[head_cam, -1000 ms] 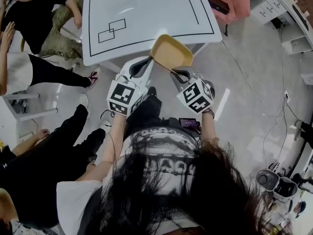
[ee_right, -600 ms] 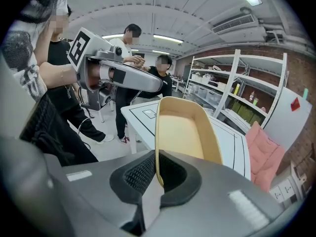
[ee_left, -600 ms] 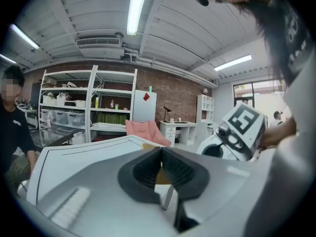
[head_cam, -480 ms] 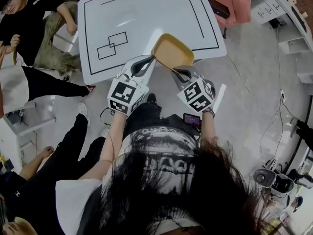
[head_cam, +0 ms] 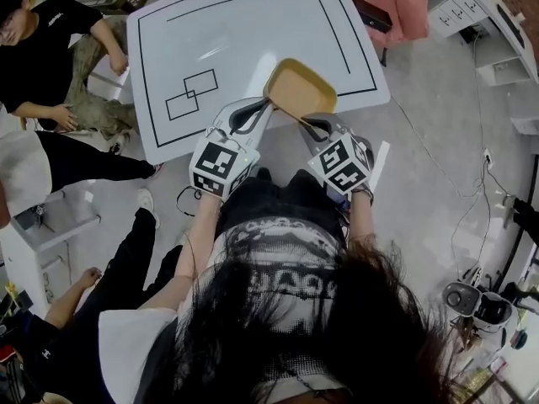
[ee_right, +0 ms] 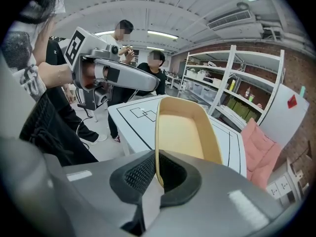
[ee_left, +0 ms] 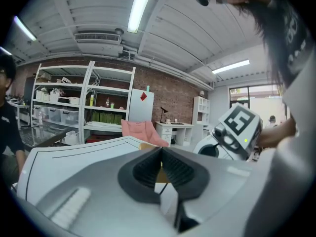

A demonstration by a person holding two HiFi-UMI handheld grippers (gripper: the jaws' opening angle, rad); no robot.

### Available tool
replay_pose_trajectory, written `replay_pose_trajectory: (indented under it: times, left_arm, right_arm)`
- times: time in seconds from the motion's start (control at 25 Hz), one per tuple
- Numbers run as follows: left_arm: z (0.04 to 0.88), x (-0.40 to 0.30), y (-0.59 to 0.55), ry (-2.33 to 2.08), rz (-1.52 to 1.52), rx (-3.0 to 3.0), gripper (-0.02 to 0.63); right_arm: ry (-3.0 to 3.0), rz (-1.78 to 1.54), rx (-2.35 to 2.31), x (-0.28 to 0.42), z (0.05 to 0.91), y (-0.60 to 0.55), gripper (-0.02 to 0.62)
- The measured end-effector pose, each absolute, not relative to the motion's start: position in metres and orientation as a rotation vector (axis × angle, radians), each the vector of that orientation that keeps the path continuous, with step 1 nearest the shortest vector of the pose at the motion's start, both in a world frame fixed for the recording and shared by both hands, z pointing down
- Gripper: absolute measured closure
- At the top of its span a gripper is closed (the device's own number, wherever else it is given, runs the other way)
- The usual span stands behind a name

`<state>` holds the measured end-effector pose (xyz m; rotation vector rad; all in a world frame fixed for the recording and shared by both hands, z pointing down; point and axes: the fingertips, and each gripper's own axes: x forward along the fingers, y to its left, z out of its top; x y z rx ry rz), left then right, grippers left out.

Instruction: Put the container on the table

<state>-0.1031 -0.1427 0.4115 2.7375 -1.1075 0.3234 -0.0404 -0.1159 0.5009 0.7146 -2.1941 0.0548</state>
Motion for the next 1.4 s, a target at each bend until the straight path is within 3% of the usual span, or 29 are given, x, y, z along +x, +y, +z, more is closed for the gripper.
replay_pose_trajectory:
  times: [0.88,1.4]
  left_arm:
    - [0.425,-0.088,-0.277,-1.436,0.365,2.522,0.606]
    - [0.428,-0.108,-0.31,-1.672,0.396,2.326,0.606]
  right_arm:
    - [-2.19,-0.133,0.353,-0.008,0.525,-0.295,0.58]
    - [-2.111,-0.309,0.061,-0.037,0.576,-0.384,0.578]
